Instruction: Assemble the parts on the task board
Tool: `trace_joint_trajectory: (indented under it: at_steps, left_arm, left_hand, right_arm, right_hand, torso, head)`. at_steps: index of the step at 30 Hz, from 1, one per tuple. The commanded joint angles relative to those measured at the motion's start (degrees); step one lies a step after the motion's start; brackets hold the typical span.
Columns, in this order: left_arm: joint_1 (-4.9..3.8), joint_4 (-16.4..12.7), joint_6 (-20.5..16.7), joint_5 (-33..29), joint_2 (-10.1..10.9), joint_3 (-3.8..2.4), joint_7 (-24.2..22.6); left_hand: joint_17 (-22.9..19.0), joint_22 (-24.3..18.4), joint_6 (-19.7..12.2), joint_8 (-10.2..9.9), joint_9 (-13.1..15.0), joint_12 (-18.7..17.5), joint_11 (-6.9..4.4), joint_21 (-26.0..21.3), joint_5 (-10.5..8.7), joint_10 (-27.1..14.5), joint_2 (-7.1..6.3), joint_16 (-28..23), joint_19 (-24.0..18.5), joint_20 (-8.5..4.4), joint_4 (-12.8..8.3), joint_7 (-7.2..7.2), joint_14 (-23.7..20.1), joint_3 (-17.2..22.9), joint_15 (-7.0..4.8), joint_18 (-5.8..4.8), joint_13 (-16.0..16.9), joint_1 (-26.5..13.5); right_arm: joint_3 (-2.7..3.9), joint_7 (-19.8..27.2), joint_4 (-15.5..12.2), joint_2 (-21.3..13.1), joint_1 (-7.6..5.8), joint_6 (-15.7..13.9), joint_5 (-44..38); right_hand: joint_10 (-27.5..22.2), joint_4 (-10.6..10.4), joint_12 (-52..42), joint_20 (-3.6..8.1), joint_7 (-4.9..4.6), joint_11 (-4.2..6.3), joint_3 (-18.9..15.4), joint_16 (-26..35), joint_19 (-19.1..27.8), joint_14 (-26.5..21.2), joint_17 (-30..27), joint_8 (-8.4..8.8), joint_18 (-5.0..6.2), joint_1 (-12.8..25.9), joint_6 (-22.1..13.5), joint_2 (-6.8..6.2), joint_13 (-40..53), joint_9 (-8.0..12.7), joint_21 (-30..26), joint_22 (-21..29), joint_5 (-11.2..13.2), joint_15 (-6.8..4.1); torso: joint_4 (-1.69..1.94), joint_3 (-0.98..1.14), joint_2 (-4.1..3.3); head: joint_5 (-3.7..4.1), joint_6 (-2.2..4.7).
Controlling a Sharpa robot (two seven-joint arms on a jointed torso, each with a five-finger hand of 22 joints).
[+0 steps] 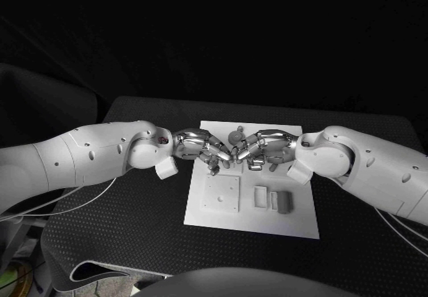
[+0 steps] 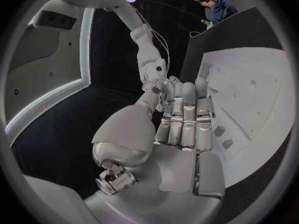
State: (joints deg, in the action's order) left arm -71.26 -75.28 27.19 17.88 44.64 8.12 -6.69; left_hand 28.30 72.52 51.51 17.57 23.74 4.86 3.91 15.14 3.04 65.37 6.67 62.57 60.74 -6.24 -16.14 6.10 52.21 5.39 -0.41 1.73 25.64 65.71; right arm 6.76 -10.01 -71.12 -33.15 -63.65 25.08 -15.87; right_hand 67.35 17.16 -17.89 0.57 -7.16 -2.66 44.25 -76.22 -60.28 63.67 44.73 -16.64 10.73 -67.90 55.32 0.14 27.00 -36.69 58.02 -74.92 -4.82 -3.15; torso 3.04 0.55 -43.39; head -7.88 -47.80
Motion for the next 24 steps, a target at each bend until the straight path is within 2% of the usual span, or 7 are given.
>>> trace_joint_trajectory:
  at_steps: [1, 5, 9, 17, 19, 22, 24]
  left_arm:
    - [-0.05, -0.04, -0.40, -0.26, -0.10, -0.04, 0.52]
    - [-0.05, 0.04, -0.57, -0.51, -0.09, -0.04, 0.76]
    - [-0.05, 0.01, -0.43, -0.55, -0.09, -0.04, 0.86]
    - [-0.05, 0.03, -0.40, -0.27, -0.23, -0.04, 0.86]
    - [-0.05, -0.07, -0.35, 0.48, -0.31, -0.04, 0.85]
    - [-0.05, -0.15, -0.43, 1.14, -0.37, -0.04, 0.76]
    - [-0.05, -0.21, -0.46, 1.14, -0.36, -0.05, 0.81]
  left_hand:
    - [0.01, 0.09, -0.06, -0.45, -0.12, -0.37, 0.60, -0.32, -0.27, -0.13, -0.31, 0.27, 0.36, -0.02, -0.02, 0.66, 0.15, -0.62, -0.21, 0.58, -0.11, -1.28]
    - [-0.02, 0.11, -0.27, -0.66, -0.25, -0.55, 0.71, -0.40, -0.27, -0.32, -0.84, 0.24, 0.41, -0.05, 0.05, 0.84, 0.14, -1.01, -0.24, 0.63, -0.17, -2.41]
    - [-0.03, 0.11, -0.39, -0.80, -0.32, -0.67, 0.77, -0.50, -0.27, -0.46, -0.77, 0.21, 0.42, -0.07, 0.13, 0.93, 0.11, -1.30, -0.24, 0.67, -0.21, -3.29]
    - [-0.03, 0.20, 0.17, -0.62, -0.29, -0.48, 0.59, -0.68, -0.26, 0.02, 1.46, 0.25, 0.42, -0.13, -0.45, 0.63, 0.11, 0.08, -0.32, 0.78, -0.10, -2.27]
    - [-0.01, 0.28, 0.42, -0.54, -0.27, -0.40, 0.55, -0.70, -0.26, 0.28, 1.17, 0.30, 0.42, -0.10, -0.50, 0.59, 0.14, 0.72, -0.33, 0.74, -0.04, -1.26]
    - [0.00, 0.49, 0.73, -0.53, -0.32, -0.41, 0.51, -0.74, -0.27, 0.63, -0.58, 0.36, 0.55, -0.07, -0.51, 0.47, 0.23, 2.52, -0.32, 0.61, -0.01, 1.26]
    - [0.00, 0.54, 0.83, -0.53, -0.33, -0.45, 0.49, -0.77, -0.27, 0.71, -0.94, 0.36, 0.59, -0.08, -0.54, 0.43, 0.24, 3.04, -0.31, 0.59, -0.02, 1.71]
  right_arm:
    - [0.01, 0.31, -0.08, -0.03, 0.06, 1.01, -0.10]
    - [0.01, 0.29, -0.07, -0.03, 0.06, 0.99, -0.11]
    - [0.01, 0.29, -0.05, -0.03, 0.06, 1.02, -0.11]
    - [0.01, 0.32, 0.04, -0.05, 0.06, 0.95, -0.11]
    - [0.01, 0.31, -0.01, -0.10, 0.06, 0.84, -0.11]
    - [0.01, 0.29, 0.24, 0.00, 0.06, 0.72, -0.11]
    - [0.01, 0.25, 0.19, 0.02, 0.06, 0.72, -0.11]
  right_hand:
    - [0.44, -0.22, 0.11, 0.29, -0.38, -0.15, -0.16, 0.35, 0.01, -0.04, 0.05, -0.29, 4.27, 0.17, 0.10, 0.30, 0.04, -0.02, -0.13, -0.95, 0.28, -0.29]
    - [0.43, -0.22, 0.11, 0.29, -0.38, -0.16, -0.16, 0.35, 0.02, -0.05, 0.06, -0.29, 4.27, 0.16, 0.09, 0.30, 0.04, -0.03, -0.13, -0.95, 0.27, -0.29]
    - [0.43, -0.22, 0.12, 0.29, -0.38, -0.16, -0.16, 0.35, 0.03, -0.06, 0.06, -0.29, 4.27, 0.15, 0.09, 0.30, 0.04, -0.03, -0.13, -0.95, 0.27, -0.28]
    - [0.41, -0.22, 0.13, 0.28, -0.38, -0.16, -0.16, 0.36, 0.05, -0.08, 0.07, -0.28, 4.27, 0.14, 0.07, 0.30, 0.05, -0.05, -0.14, -0.95, 0.26, -0.28]
    - [0.41, -0.21, 0.13, 0.28, -0.38, -0.16, -0.16, 0.37, 0.05, -0.08, 0.07, -0.28, 4.27, 0.14, 0.07, 0.29, 0.05, -0.05, -0.14, -0.95, 0.25, -0.28]
    - [0.40, -0.22, 0.14, 0.28, -0.38, -0.16, -0.16, 0.37, 0.06, -0.09, 0.07, -0.28, 4.27, 0.13, 0.06, 0.29, 0.05, -0.06, -0.15, -0.95, 0.25, -0.28]
    - [0.40, -0.22, 0.14, 0.28, -0.38, -0.17, -0.16, 0.37, 0.06, -0.09, 0.07, -0.28, 4.27, 0.13, 0.06, 0.29, 0.05, -0.06, -0.15, -0.95, 0.25, -0.28]
  torso:
    - [0.00, -0.01, 0.00]
    - [0.00, -0.01, 0.00]
    - [0.02, 0.01, -0.01]
    - [-0.02, 0.00, -0.01]
    - [0.02, 0.01, 0.02]
    - [0.01, -0.01, 0.02]
    - [-0.01, -0.01, 0.01]
  head:
    - [0.00, 0.01]
    - [0.00, 0.01]
    - [0.01, -0.05]
    - [0.03, -0.08]
    - [0.25, -0.23]
    - [0.27, 0.00]
    - [0.25, 0.09]
